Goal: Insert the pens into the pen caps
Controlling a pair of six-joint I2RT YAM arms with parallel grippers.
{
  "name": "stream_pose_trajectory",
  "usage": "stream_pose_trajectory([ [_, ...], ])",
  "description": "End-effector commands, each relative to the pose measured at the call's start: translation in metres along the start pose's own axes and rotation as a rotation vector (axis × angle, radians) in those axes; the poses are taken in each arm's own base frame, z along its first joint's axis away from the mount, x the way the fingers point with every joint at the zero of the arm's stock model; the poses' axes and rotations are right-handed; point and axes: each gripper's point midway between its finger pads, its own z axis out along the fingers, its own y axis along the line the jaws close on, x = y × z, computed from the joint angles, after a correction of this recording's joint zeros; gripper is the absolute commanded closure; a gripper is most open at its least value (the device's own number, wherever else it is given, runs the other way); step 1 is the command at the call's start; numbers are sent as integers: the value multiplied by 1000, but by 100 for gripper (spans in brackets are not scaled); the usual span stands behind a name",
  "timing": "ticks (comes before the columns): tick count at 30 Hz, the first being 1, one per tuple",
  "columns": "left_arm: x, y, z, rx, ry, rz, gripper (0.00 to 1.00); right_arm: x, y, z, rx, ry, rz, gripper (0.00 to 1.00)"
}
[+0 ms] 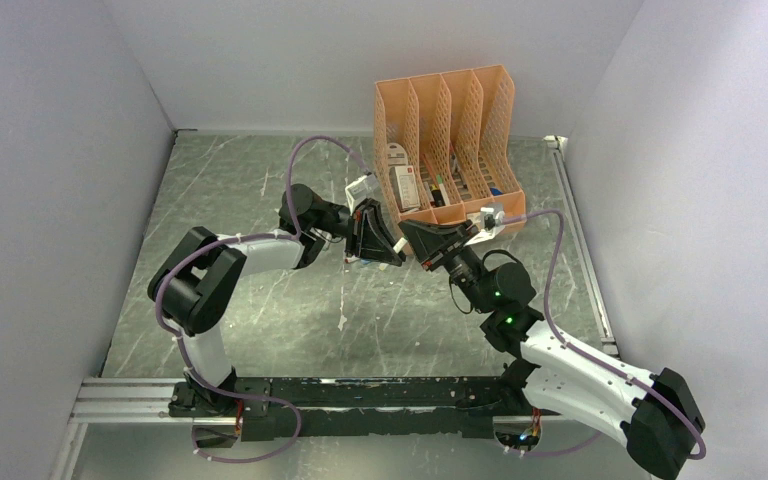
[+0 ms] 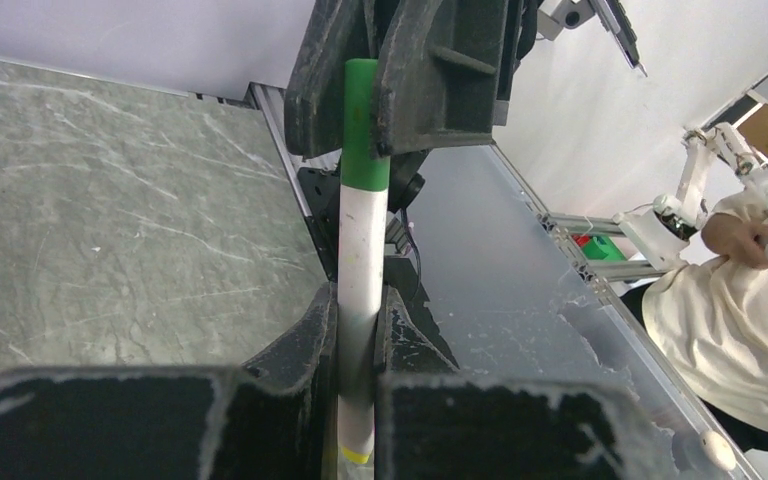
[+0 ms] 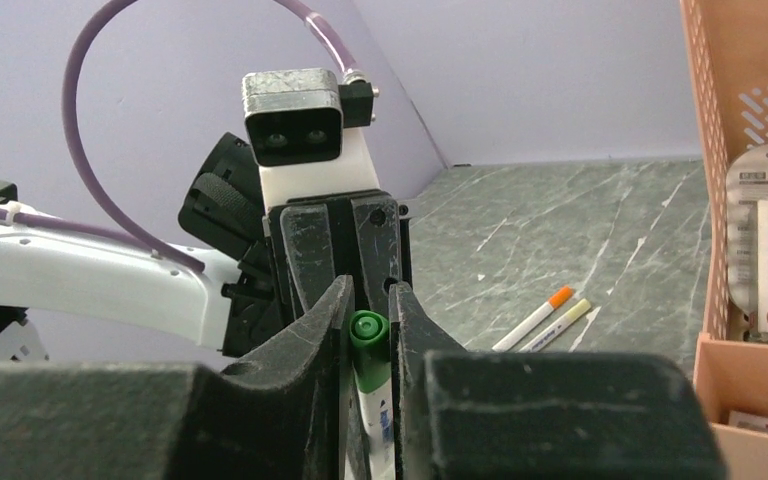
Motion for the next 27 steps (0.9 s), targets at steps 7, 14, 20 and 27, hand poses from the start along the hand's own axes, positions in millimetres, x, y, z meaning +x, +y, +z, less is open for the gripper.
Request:
stream_pose_trajectory([
  [7, -57, 19, -37, -273, -304, 128, 93, 13, 15, -53, -7, 158, 11, 58],
  [14, 10, 91, -82, -755, -135, -23, 93, 14, -7, -66, 108, 196, -66, 56],
  [20, 76, 137, -156, -1289, 172, -159, 93, 43, -13, -63, 96, 262, -45, 56],
  [27, 100, 152, -197, -1528, 271, -228, 89, 66, -15, -55, 82, 338, -57, 55],
])
